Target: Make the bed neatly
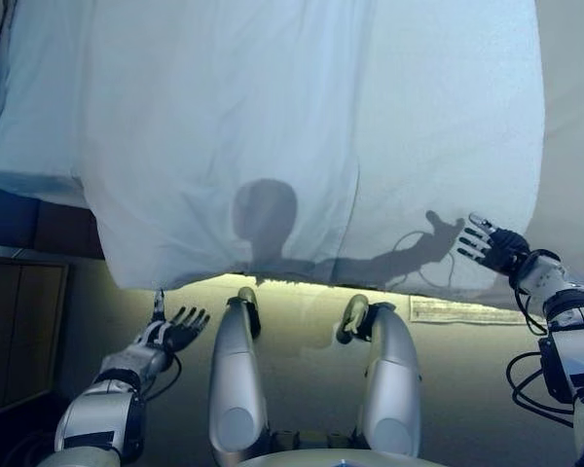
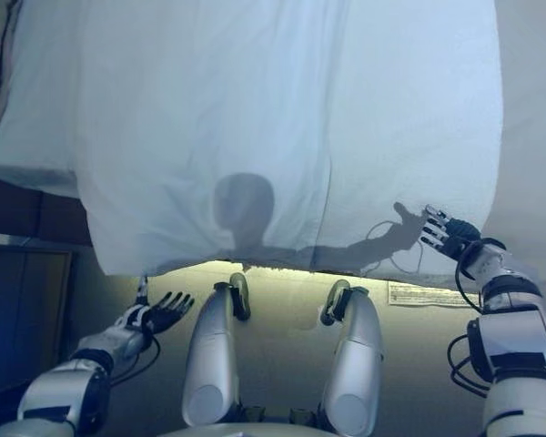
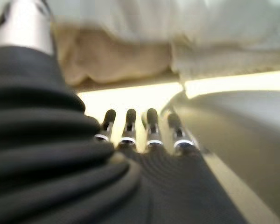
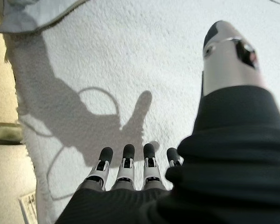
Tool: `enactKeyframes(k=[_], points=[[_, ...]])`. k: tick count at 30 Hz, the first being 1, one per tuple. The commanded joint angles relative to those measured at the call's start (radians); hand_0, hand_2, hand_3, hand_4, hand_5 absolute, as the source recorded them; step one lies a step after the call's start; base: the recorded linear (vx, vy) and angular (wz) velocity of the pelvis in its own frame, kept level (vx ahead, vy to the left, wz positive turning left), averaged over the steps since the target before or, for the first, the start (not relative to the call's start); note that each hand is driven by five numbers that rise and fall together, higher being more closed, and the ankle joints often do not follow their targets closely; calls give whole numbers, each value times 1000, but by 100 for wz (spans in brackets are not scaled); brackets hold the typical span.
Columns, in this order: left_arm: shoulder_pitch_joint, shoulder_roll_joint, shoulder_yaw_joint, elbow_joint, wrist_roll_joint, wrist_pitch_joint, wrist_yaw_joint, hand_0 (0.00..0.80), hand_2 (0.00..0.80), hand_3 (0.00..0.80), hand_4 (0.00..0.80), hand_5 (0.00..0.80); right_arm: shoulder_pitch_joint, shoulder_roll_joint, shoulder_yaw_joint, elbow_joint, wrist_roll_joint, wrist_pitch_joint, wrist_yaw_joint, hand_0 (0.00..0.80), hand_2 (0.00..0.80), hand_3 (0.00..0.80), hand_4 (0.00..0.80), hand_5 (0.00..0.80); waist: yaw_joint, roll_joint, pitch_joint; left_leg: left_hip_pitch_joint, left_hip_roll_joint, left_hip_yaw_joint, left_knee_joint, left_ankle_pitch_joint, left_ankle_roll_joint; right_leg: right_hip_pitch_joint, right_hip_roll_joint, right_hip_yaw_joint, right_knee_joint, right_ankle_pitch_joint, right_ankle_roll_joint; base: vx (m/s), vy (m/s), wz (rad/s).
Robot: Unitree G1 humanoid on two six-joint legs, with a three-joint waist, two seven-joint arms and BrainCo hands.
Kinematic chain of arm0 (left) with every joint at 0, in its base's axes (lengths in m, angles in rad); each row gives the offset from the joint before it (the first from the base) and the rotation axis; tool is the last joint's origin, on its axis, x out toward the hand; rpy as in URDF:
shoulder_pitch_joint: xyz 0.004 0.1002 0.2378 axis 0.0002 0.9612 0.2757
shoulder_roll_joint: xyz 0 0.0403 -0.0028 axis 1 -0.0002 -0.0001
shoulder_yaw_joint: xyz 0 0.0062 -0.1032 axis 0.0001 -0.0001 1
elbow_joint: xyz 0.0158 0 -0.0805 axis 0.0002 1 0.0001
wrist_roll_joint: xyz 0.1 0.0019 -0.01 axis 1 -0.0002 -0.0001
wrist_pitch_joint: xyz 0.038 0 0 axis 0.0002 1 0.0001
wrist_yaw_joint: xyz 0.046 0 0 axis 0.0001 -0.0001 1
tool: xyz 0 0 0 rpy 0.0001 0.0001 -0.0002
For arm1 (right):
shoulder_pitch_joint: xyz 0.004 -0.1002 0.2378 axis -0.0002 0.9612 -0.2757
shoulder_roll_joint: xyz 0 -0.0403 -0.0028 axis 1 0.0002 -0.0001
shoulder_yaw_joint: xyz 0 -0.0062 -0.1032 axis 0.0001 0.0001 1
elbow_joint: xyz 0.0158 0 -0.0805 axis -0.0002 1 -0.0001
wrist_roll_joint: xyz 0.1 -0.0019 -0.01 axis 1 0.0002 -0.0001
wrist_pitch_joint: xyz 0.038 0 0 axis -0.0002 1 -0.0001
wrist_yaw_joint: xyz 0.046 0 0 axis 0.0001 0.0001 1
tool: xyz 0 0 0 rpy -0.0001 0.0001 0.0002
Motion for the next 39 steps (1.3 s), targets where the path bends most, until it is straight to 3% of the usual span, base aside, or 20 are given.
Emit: enactKeyframes(k=[1,7,12,14,17,21,26,32,39], points=[[72,32,-13,49,58,13,-24,0,0,0,0,0,28,41,-8,3,-1,-49,42,0,0,0,0,0,32,-38,-43,80,-3,-1,-52,-38,7,69,-53,72,-98,67,111,47,-27,3],[135,16,4,66,114,18,-57,0,0,0,0,0,48,92,-3,-22,30,-62,19,0,0,0,0,0,47,-25,-48,129,-8,5,-128,-9,1,109,-62,59,-155,89,123,25,-19,6],[169,6,14,39,96,-27,-183,0,0,0,0,0,73,136,4,-41,25,-68,10,0,0,0,0,0,56,-14,-61,212,-15,19,-247,46,-4,186,-66,39,-255,124,137,49,-3,10],[159,15,7,-44,28,-55,-255,0,0,0,0,0,92,150,5,-71,37,-71,-9,0,0,0,0,0,56,-13,-66,242,-21,30,-304,94,4,221,-65,22,-312,164,132,-25,-4,8],[180,-5,-38,-241,-61,-112,-310,0,0,0,0,0,143,178,-10,-111,47,-93,-42,0,0,0,0,0,64,-12,-78,291,-35,35,-363,116,6,280,-57,8,-378,187,140,10,-35,13],[214,-24,-93,-357,-66,-192,-362,0,0,0,0,0,187,204,-39,-116,57,-101,-51,0,0,0,0,0,73,-16,-107,374,-48,41,-440,139,8,389,-39,-15,-481,216,144,73,-72,7],[229,-9,-94,-410,-34,-202,-469,0,0,0,0,0,259,204,-82,-92,42,-76,-16,0,0,0,0,0,67,-24,-165,488,-61,61,-507,148,10,539,-15,-36,-596,234,144,160,-55,-3],[267,-15,-48,-458,21,-239,-522,0,0,0,0,0,381,226,-135,-91,28,-59,-9,0,0,0,0,0,62,-24,-237,588,-75,75,-573,153,16,665,4,-46,-690,242,145,195,-14,1],[294,-20,14,-494,78,-245,-587,0,0,0,0,0,513,254,-212,-73,-23,-35,0,0,0,0,0,0,57,-30,-290,653,-69,82,-580,136,15,733,13,-48,-710,231,147,186,11,1]])
